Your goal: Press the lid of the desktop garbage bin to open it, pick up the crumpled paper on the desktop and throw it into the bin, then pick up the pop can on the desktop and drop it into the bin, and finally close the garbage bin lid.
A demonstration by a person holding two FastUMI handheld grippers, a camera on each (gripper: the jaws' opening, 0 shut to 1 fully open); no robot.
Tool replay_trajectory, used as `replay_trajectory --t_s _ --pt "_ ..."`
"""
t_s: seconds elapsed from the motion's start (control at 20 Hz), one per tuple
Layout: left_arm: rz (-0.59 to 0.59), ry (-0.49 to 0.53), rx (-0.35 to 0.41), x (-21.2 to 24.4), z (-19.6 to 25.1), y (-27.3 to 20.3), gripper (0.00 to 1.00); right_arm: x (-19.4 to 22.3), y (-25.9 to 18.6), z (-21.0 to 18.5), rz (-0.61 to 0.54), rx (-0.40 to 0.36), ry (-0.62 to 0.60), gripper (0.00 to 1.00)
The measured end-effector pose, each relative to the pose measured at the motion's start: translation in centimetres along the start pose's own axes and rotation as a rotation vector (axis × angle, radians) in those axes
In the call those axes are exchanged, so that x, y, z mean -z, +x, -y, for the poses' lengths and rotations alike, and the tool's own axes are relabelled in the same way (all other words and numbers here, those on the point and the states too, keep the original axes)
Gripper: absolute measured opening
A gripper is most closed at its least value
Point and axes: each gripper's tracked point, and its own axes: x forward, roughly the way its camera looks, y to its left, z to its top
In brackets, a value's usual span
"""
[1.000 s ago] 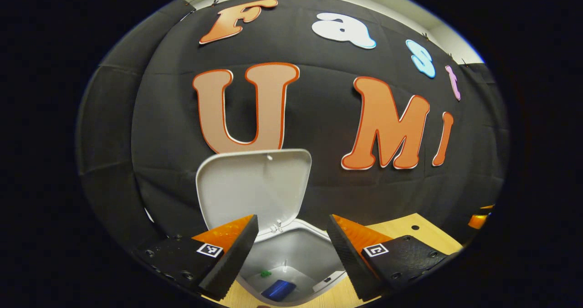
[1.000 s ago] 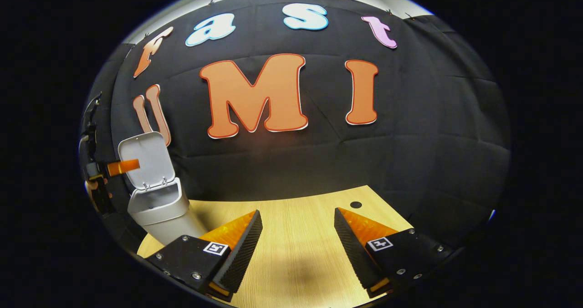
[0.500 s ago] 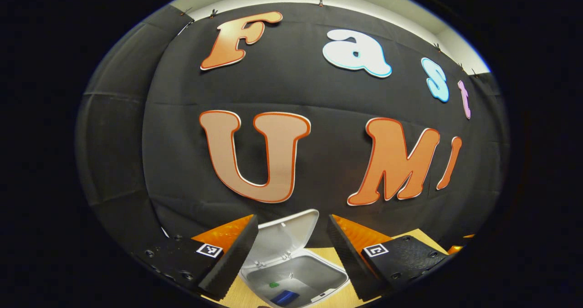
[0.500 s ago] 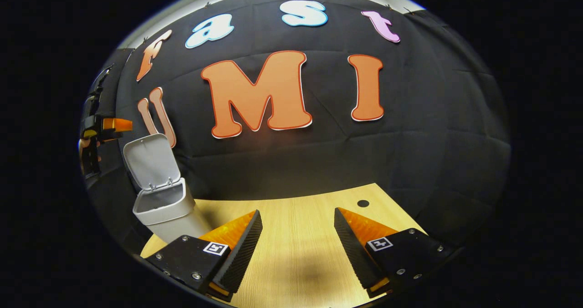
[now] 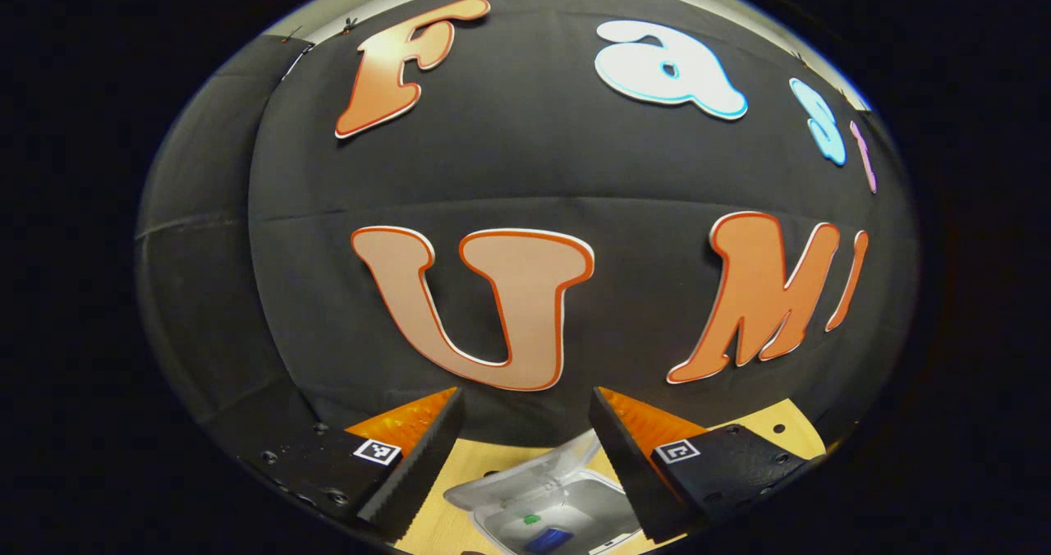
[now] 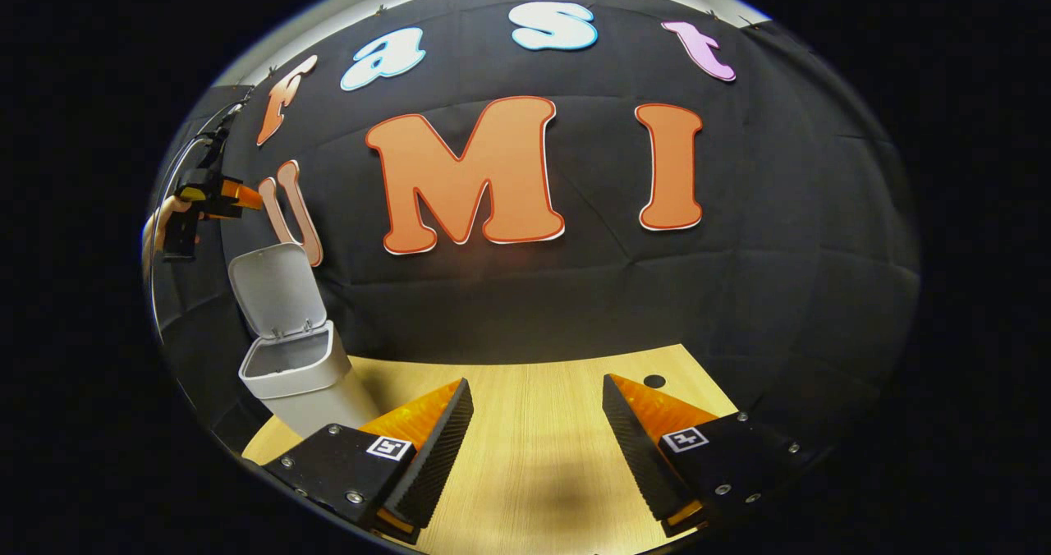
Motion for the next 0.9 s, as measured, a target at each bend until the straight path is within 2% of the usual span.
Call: replay_trajectory --t_s 0.15,0.35,0.5,0.65,0.9 --pt "-0.09 -0.095 0.011 1.5 -0.4 2.6 0.96 -0.3 -0.1 0.9 0.004 -0.001 0.011 0.95" --pt "-0.206 -0.081 -0.047 5.4 -2.2 4.1 0.96 -0.3 -0.2 2.7 0.01 0.013 0.017 0.95" --pt "-0.236 -0.116 -0.041 7.5 -2.2 3.9 0.95 0.0 -0.1 3.1 0.0 0.007 0.032 0.95" --pt "-0.231 -0.056 -0.064 8.4 -2.3 3.3 0.95 0.1 -0.2 3.0 -0.005 -0.007 0.026 0.94" --pt "-0.205 -0.028 -0.057 9.1 -0.8 0.5 0.95 0.3 -0.7 3.0 -0.012 -0.033 0.022 0.94"
